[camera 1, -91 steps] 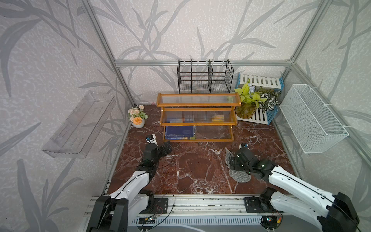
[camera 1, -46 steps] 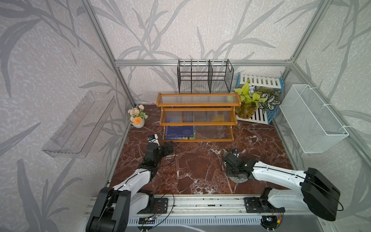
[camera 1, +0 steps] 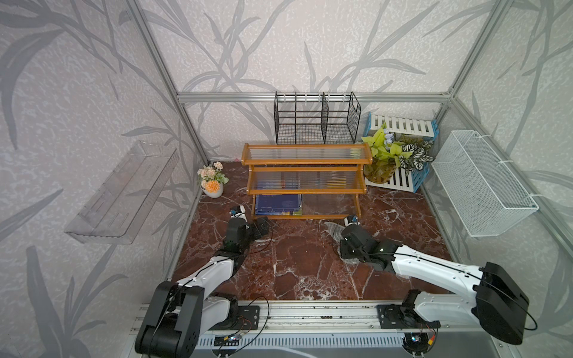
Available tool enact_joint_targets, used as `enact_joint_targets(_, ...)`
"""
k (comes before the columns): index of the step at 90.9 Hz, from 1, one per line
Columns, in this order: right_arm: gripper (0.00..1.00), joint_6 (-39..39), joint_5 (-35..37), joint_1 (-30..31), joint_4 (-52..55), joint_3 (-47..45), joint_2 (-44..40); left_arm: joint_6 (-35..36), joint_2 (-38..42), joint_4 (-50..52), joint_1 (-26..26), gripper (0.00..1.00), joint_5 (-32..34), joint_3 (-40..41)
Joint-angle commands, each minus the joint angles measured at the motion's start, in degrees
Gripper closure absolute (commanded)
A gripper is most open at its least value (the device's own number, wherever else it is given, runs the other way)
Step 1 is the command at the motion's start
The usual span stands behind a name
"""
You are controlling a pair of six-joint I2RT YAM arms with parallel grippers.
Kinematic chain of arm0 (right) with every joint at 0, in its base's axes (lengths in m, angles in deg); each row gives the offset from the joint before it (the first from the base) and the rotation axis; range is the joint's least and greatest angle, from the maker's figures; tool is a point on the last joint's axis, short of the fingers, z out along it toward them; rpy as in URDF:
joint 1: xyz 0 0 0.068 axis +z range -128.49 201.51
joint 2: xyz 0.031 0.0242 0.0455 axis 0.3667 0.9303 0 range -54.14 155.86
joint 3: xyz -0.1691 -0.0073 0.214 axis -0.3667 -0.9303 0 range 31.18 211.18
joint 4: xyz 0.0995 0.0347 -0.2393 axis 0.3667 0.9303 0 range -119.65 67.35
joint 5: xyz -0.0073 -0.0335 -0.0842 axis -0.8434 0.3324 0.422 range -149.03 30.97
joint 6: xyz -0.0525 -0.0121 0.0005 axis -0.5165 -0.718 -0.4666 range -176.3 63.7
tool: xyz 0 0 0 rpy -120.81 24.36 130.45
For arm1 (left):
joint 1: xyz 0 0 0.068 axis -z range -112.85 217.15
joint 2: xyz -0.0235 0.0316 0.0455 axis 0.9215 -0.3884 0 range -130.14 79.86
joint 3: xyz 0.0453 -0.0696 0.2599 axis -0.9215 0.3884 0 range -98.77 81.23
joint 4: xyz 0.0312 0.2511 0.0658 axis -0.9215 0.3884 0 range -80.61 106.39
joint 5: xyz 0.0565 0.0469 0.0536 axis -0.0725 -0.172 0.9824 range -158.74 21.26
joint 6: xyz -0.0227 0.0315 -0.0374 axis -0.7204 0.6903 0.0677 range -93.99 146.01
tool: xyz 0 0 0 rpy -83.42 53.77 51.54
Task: Wipe the bookshelf clean with a cloth
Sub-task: Pick up the cleaning item at the center of the board, then wipe the dust from the shelf.
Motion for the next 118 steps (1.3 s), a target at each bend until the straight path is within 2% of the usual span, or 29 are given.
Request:
enact_joint_targets(1, 1.00, -6.37, 5.47, 0.27, -8.94, 2.51, 0.61, -0.52, 0.18, 1.38, 0.03, 0.00, -0.78, -2.13)
enact_joint_targets(16, 1.00, -8.99, 8.98, -0.21, -18.75, 4.14, 5.20, -1.10, 0.40, 1.67, 0.01, 0.00, -0.24, -2.31)
enact_joint_targets(38, 1.00, -9.12, 5.50, -3.47, -32.77, 7.84, 16.80, -2.47, 0.31, 1.97, -0.35, 0.00, 1.01, -2.22)
enact_joint_targets(67, 1.00, -9.97, 3.93, -3.59, -60.28, 7.45, 31.50, -3.14, -1.58, 0.43, -0.71, 0.00, -0.16, -2.48)
enact_joint_targets(81, 0.97, -8.59, 3.80, -3.61, -69.84, 7.79, 36.98, -3.29, -2.19, 0.42, -1.03, 0.00, 0.26, -2.65)
enact_joint_targets(110, 0.95, -0.29, 9.97, -4.45, -69.11, 12.76, 45.12, -3.44, -3.14, -0.01, -1.35, 0.00, -0.48, -3.23)
enact_joint_targets(114, 0.89, 0.60, 10.62, -4.59, -67.47, 13.98, 45.94, -3.40, -3.27, -0.06, -1.41, 0.00, -0.56, -3.23)
enact_joint_targets(118, 0.78, 1.55, 11.38, -4.73, -65.03, 15.57, 46.47, -3.38, -3.48, -0.17, -1.42, 0.00, -0.76, -3.21)
